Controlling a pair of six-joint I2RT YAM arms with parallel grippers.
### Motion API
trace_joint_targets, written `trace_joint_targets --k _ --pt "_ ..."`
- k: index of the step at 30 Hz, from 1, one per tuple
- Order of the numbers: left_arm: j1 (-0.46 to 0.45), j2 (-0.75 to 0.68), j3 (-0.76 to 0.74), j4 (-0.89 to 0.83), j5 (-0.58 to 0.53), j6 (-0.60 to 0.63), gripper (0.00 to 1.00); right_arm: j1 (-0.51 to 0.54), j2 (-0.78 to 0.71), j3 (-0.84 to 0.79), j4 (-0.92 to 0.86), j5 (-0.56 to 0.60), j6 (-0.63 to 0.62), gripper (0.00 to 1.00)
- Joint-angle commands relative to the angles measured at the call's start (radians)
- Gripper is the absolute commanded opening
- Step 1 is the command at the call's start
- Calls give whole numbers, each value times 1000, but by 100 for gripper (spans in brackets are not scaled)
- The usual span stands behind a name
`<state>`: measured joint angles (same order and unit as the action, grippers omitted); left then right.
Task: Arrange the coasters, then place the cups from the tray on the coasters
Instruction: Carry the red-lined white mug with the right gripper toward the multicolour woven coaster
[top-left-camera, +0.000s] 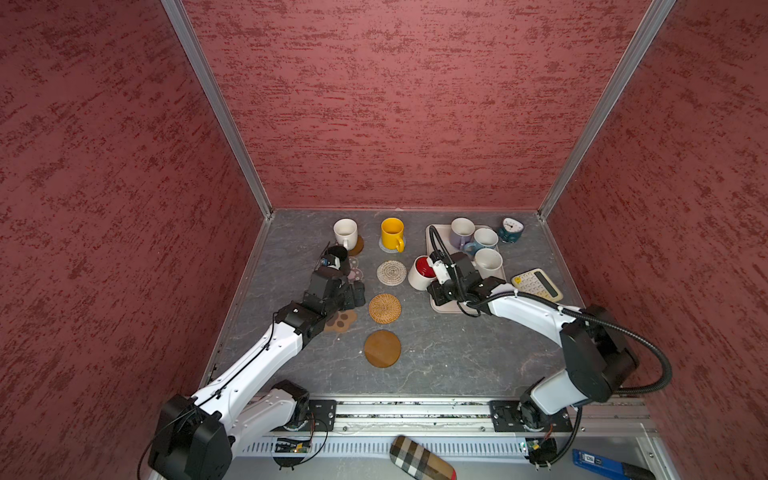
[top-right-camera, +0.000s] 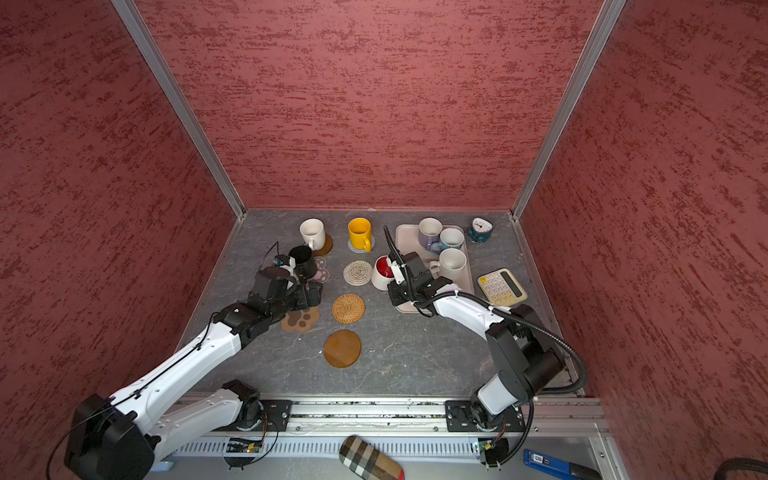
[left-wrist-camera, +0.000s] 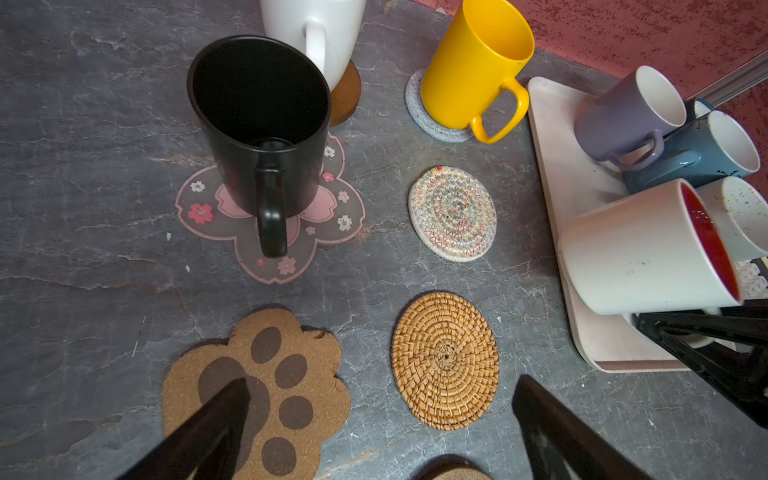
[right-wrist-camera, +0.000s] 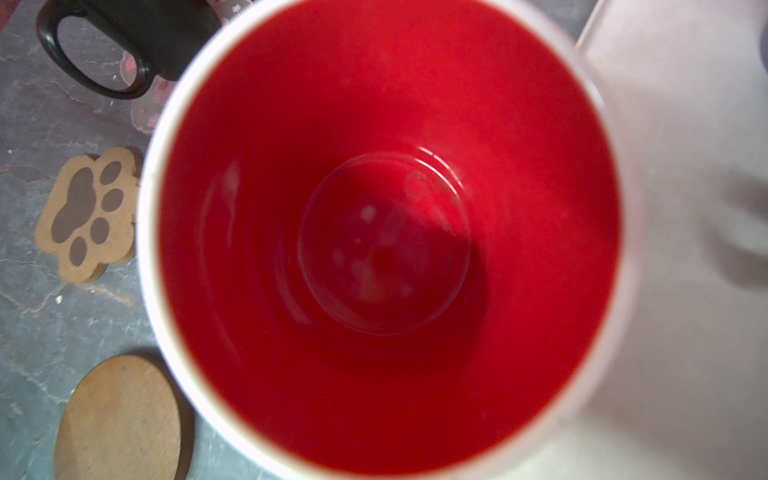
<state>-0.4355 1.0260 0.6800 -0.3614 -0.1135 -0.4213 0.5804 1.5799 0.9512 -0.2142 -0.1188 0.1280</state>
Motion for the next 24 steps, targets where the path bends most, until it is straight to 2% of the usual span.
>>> trace_joint_targets --k 1,15,24 --pt "6 20 -10 52 -1 6 99 14 23 73 106 33 -71 0" --pt "2 62 -33 132 13 0 100 61 217 248 123 41 -150 0" --pt "3 70 -38 136 29 12 100 62 330 360 81 38 -157 0"
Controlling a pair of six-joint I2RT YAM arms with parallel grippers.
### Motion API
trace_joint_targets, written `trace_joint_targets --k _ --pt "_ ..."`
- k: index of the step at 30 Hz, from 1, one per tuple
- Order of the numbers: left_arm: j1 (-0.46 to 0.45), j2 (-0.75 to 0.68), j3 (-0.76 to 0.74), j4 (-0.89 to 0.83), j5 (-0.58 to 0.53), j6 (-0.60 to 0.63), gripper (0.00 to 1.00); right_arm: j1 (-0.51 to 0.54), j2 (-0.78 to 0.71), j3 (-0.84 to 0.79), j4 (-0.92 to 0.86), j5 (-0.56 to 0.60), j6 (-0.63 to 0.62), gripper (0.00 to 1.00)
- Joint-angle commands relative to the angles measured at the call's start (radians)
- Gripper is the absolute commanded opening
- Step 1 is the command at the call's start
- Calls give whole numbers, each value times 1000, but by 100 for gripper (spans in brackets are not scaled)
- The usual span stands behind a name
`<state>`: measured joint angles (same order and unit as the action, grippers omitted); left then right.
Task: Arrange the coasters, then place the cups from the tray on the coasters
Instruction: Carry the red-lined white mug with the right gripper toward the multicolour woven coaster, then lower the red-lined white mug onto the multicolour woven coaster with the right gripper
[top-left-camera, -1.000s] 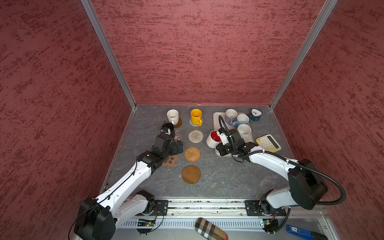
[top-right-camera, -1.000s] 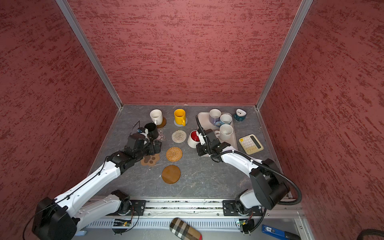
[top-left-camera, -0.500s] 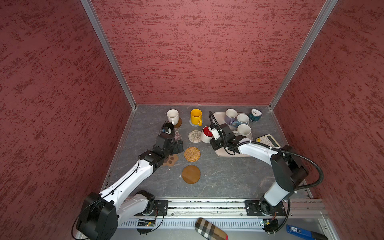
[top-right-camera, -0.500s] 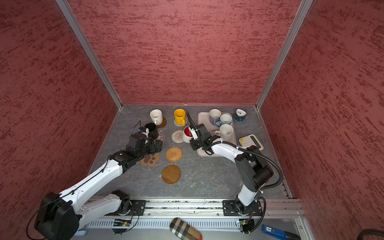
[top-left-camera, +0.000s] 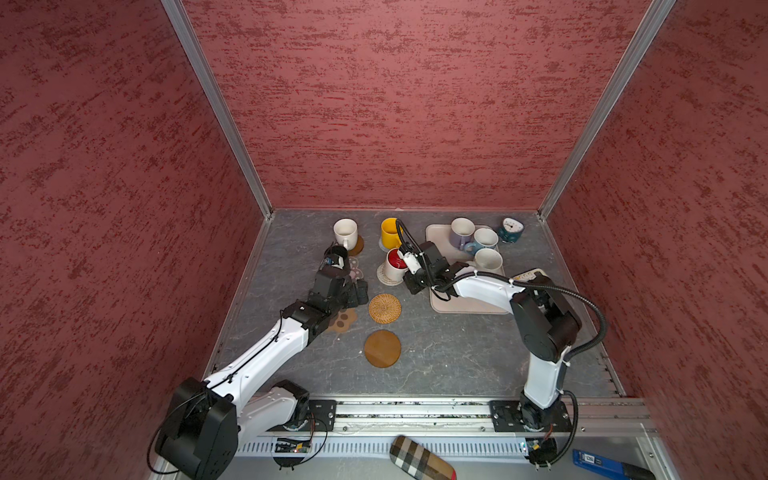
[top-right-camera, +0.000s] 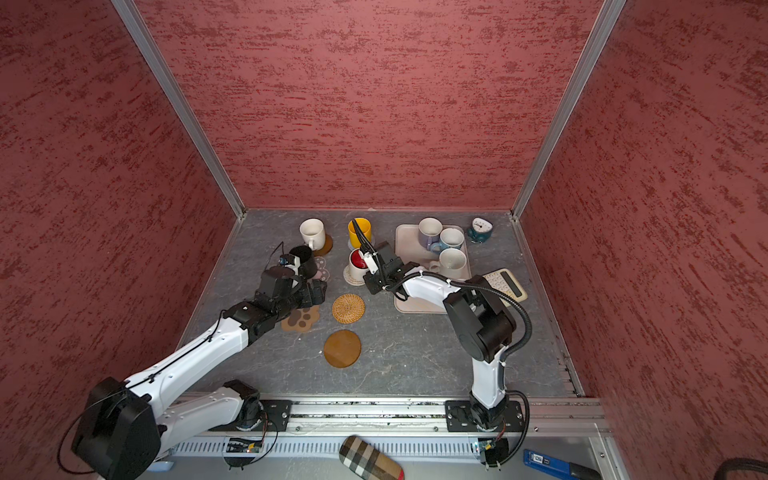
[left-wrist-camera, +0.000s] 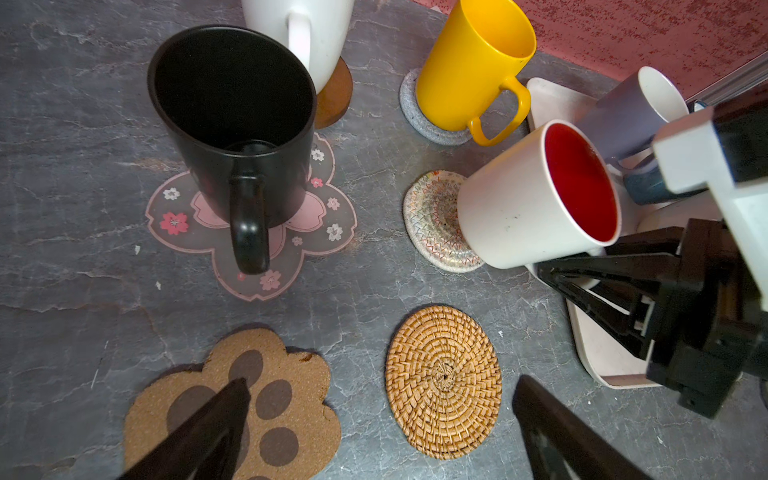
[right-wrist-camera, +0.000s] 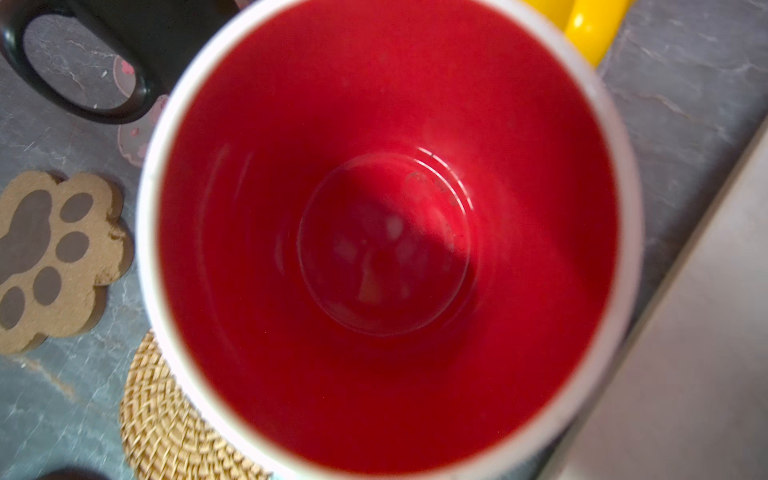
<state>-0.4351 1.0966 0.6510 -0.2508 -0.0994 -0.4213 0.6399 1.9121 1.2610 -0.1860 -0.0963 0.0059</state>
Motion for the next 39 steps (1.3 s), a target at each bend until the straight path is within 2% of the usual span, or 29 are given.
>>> trace_joint_targets --k 1,10,39 --pt "2 -3 -13 30 12 12 100 3 5 58 53 20 -35 0" --pt "6 -9 -25 38 9 18 100 3 73 130 19 32 -50 0" --pt "16 -27 -42 40 29 24 100 4 137 185 17 33 -43 0"
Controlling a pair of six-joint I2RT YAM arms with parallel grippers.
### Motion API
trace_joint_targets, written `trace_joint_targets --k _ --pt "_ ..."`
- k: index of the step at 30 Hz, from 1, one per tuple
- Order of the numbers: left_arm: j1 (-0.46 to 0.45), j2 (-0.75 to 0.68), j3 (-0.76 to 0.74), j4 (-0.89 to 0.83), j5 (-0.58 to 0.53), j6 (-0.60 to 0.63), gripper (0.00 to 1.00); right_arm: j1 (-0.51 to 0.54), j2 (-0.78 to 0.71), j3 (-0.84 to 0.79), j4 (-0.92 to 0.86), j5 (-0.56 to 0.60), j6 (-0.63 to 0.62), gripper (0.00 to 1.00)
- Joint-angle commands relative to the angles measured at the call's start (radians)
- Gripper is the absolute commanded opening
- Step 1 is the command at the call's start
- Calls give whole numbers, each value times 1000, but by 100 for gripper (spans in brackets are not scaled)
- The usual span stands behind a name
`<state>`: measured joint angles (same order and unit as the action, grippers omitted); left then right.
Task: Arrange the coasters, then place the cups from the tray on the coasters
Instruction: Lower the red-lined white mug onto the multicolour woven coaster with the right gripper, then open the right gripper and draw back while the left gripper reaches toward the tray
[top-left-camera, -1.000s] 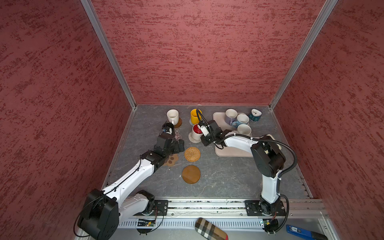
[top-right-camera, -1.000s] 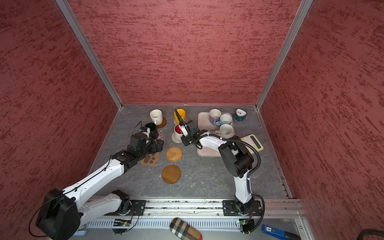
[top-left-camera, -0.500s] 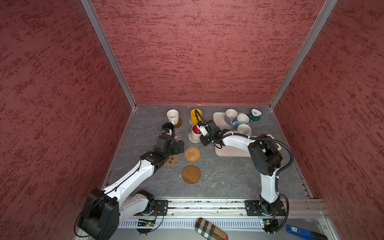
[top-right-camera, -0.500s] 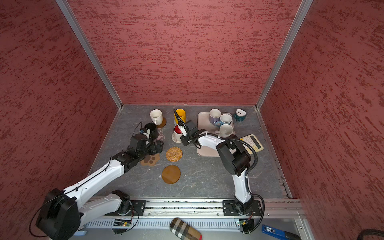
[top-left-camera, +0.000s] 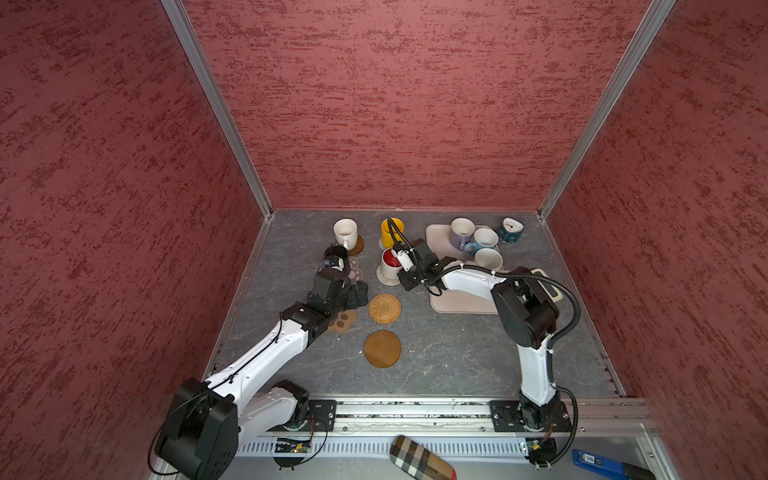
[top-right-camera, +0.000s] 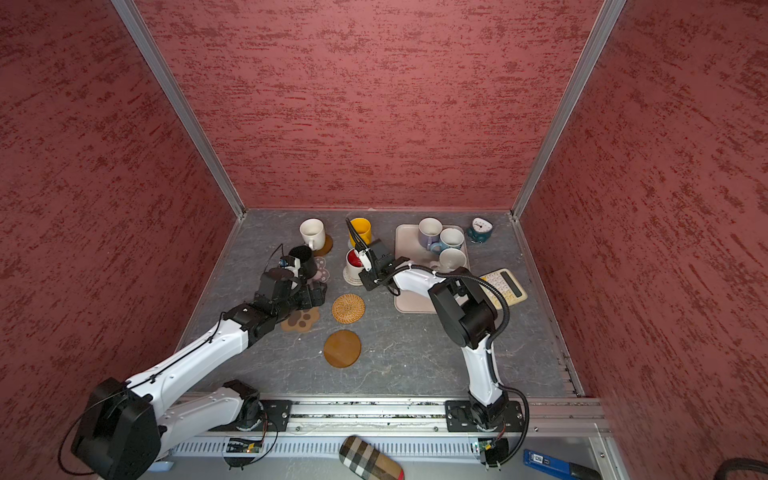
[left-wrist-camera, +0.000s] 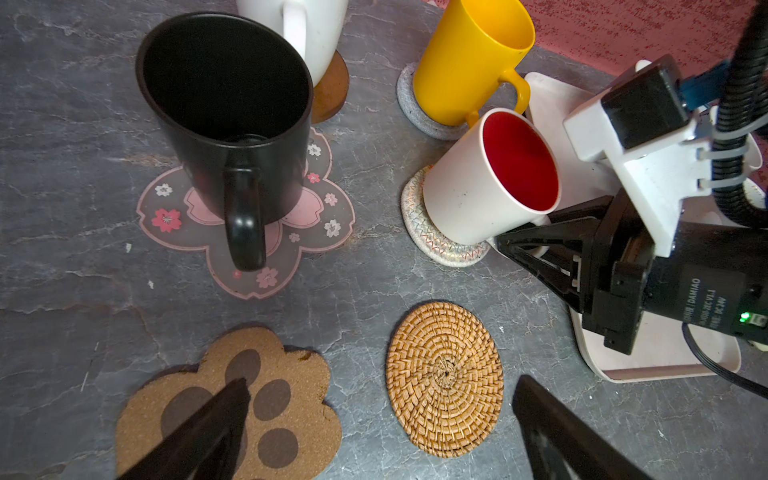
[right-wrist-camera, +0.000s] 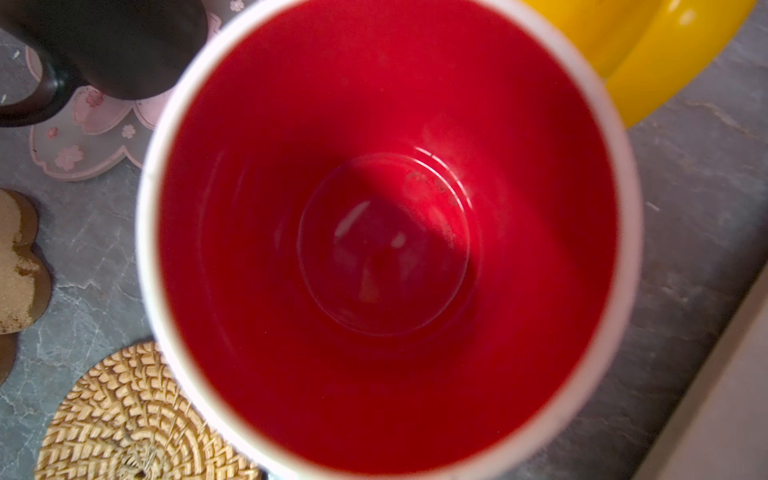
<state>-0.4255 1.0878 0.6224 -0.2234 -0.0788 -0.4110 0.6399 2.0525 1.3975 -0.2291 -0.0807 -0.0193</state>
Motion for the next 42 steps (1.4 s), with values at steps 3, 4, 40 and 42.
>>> trace_joint_targets --k 3,4,40,42 --pt "8 -20 -12 13 11 15 99 5 -3 50 58 22 -16 0" --pt "8 -19 -11 12 12 15 99 6 -4 50 57 24 -14 1" --pt "-147 -107 191 -263 -7 68 99 21 -356 -162 92 58 109 70" --pt "-153 -82 234 -295 41 91 99 16 -407 -193 87 62 136 70"
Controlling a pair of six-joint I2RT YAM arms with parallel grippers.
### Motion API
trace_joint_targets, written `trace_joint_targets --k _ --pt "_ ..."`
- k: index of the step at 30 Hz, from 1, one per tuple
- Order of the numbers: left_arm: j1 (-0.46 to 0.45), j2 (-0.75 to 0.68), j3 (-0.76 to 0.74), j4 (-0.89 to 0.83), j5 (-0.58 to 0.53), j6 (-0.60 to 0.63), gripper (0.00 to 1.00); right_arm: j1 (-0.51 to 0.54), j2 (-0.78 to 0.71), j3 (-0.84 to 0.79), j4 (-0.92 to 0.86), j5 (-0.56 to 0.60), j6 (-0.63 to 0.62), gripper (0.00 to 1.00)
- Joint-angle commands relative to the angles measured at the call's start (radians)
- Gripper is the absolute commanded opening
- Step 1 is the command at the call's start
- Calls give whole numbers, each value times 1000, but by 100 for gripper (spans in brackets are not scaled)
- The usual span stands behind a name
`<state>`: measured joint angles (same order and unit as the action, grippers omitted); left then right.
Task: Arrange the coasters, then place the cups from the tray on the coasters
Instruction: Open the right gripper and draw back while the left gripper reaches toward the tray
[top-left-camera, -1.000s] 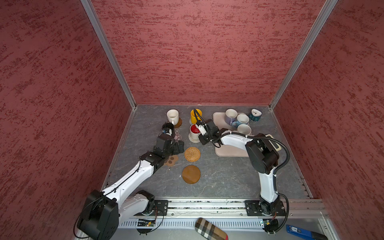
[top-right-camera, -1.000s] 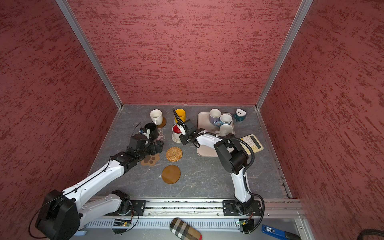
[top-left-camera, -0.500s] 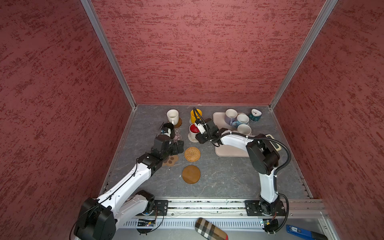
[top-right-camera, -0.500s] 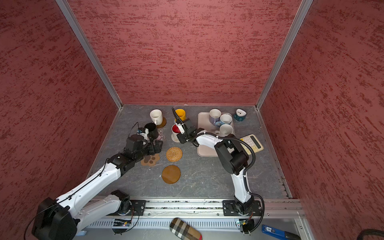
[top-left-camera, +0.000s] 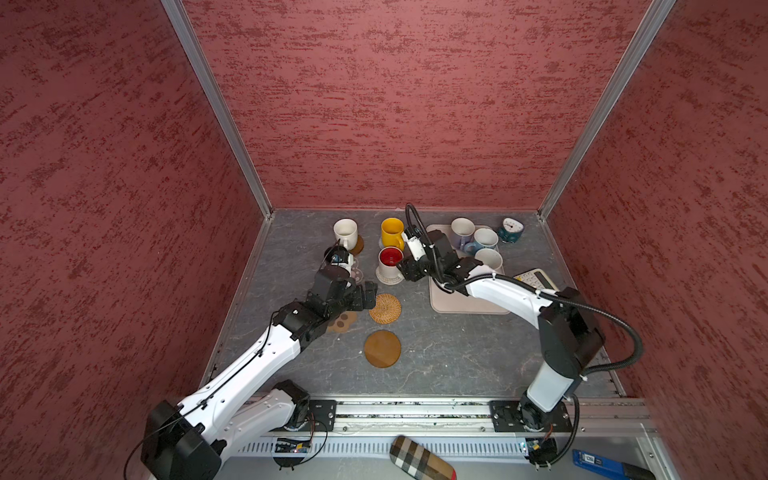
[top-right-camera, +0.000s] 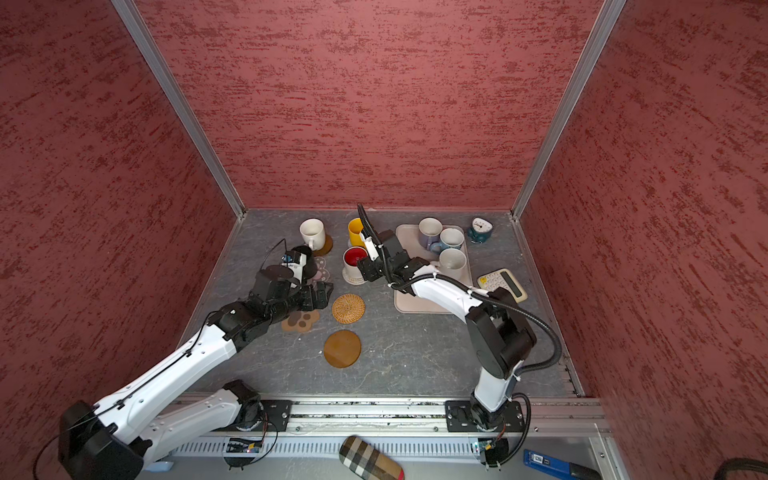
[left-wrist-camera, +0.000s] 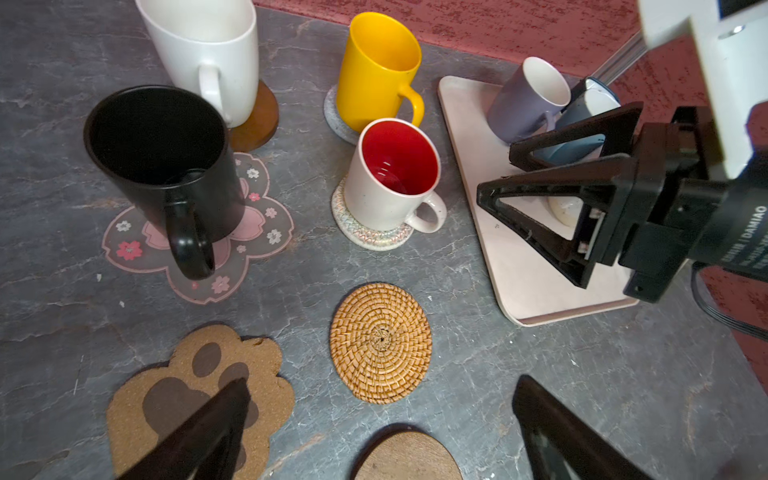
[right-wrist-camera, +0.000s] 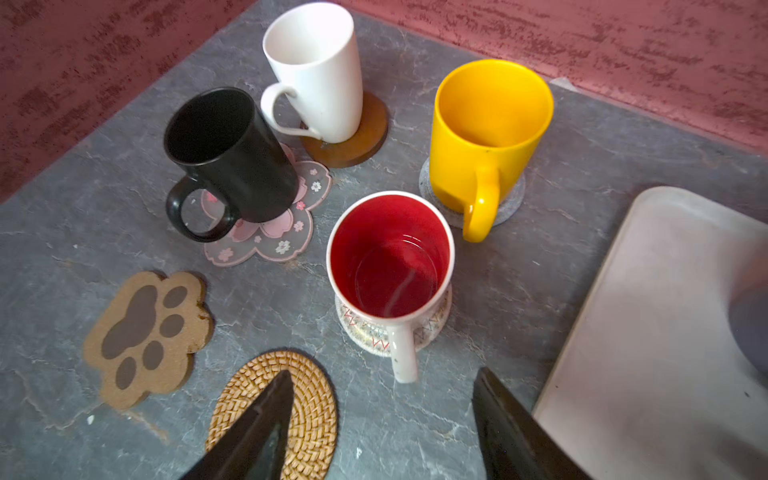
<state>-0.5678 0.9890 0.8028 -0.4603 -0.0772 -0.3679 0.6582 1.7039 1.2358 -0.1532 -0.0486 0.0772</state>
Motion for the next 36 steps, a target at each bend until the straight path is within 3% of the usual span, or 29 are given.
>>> trace_joint_targets --k 1,6,16,23,29,36 --pt "-17 33 79 -78 61 60 100 -6 -87 -49 8 33 55 70" --pt "-54 94 168 -108 146 102 99 -59 -231 -158 6 4 147 70" --pt "-68 280 370 -119 289 190 99 -196 -586 -414 25 -74 314 83" --pt "-102 477 537 -115 327 275 100 -318 -716 -480 -17 -77 369 86" --pt "-129 687 718 -139 371 392 96 -407 -794 -504 -49 -138 393 86" --pt "-142 946 959 -170 446 498 92 -503 -855 -532 -78 -132 401 86"
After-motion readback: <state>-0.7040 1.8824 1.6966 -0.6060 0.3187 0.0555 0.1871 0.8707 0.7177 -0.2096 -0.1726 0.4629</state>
